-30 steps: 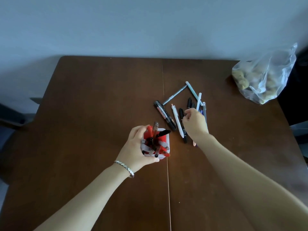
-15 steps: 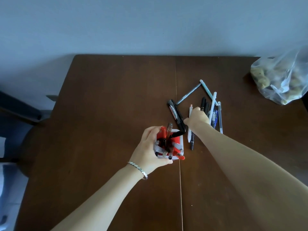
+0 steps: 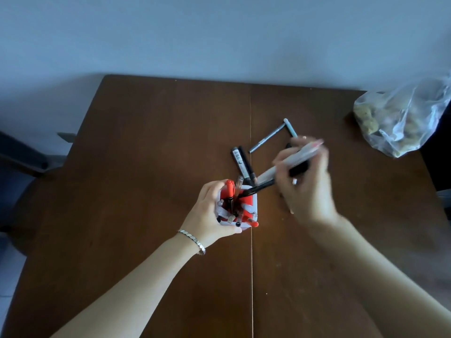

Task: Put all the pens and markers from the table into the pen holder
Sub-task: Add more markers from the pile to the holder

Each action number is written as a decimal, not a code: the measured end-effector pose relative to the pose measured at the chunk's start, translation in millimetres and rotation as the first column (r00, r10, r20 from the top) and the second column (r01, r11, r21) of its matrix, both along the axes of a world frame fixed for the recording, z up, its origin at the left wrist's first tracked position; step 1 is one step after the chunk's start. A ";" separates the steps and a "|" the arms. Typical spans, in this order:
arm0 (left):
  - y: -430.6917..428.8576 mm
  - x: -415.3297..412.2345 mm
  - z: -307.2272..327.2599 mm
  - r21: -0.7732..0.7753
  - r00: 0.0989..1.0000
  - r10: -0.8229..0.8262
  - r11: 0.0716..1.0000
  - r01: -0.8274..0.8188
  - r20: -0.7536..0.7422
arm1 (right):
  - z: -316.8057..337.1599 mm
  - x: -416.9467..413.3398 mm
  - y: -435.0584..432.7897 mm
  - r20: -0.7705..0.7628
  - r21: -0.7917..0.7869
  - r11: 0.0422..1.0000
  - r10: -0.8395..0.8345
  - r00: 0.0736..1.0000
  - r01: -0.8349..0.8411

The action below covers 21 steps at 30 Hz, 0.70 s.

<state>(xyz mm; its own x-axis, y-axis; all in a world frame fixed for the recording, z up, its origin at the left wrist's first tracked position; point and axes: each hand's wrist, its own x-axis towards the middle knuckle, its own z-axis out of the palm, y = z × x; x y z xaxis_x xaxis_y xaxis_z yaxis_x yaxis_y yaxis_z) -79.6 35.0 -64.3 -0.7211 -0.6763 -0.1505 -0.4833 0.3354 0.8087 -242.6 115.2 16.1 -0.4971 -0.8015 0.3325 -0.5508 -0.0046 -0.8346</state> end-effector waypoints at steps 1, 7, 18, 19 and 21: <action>-0.4 0.0 -0.5 -0.002 1.000 -0.002 1.000 0.002 0.005 | -10.2 8.3 1.2 -0.072 0.068 0.994 0.088 0.994 -0.083; -1.9 0.7 -4.2 0.024 0.998 -0.010 1.000 0.009 0.062 | -45.8 26.8 13.8 -0.228 0.115 0.945 0.326 0.917 -0.307; -0.7 0.7 -2.6 0.026 1.000 0.001 1.000 -0.001 0.010 | -43.1 35.1 3.9 -0.254 0.236 0.970 0.121 0.960 -0.059; -0.6 1.2 -2.5 0.022 1.000 0.005 1.000 -0.005 -0.003 | -42.0 33.7 6.9 -0.232 0.272 0.958 0.152 0.961 -0.086; 0.3 1.1 -1.3 0.006 1.000 0.000 1.000 0.000 -0.004 | -39.9 32.7 12.6 -0.276 0.340 0.935 0.202 0.940 -0.102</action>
